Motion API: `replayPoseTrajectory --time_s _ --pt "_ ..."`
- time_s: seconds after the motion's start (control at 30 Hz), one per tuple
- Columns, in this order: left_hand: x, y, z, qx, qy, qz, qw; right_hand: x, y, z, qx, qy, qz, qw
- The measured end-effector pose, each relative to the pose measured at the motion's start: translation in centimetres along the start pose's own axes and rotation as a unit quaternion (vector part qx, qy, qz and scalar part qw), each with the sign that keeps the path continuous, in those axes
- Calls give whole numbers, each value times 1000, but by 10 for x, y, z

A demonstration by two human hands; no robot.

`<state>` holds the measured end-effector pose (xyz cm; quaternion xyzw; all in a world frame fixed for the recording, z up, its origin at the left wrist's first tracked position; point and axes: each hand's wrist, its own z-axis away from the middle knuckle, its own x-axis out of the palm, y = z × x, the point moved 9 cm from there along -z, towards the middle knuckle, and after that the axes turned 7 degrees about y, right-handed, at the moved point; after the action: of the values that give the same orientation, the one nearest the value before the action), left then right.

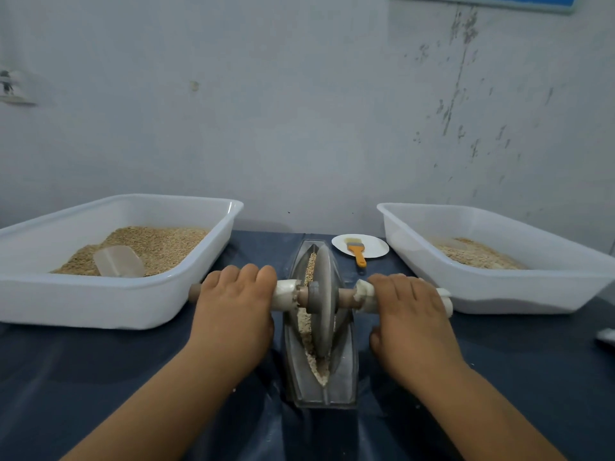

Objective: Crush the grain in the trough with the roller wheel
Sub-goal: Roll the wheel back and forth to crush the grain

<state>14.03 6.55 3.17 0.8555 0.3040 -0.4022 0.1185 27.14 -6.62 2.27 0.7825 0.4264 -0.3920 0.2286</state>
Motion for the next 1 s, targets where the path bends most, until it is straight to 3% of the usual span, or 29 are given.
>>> replayPoseTrajectory --time_s 0.1,0.3,0.43,0.57,0.63,0.7,0.8,1.0 --pt "-4 0 5 -7 4 8 1000 -1 1 8 11 -15 18 1000" --pt "-20 -3 24 33 110 45 992 -14 2 24 -24 80 -2 997" --pt "9 -10 -1 -7 9 19 1000 -1 -4 -7 -22 -9 36 999" --pt "20 -14 -14 -44 -32 8 998 1 -9 -26 -15 -23 51 998" --pt "11 -12 -1 -29 -9 6 1000 0 -8 -13 -9 -26 66 997" --pt "-7 -8 18 7 70 35 997 -9 -7 4 -12 33 24 999" --pt "-21 -7 33 45 121 42 991 -12 -3 19 -28 93 1 995" --pt "9 -4 -12 5 -4 -1 1000 14 1 -16 0 -31 25 999"
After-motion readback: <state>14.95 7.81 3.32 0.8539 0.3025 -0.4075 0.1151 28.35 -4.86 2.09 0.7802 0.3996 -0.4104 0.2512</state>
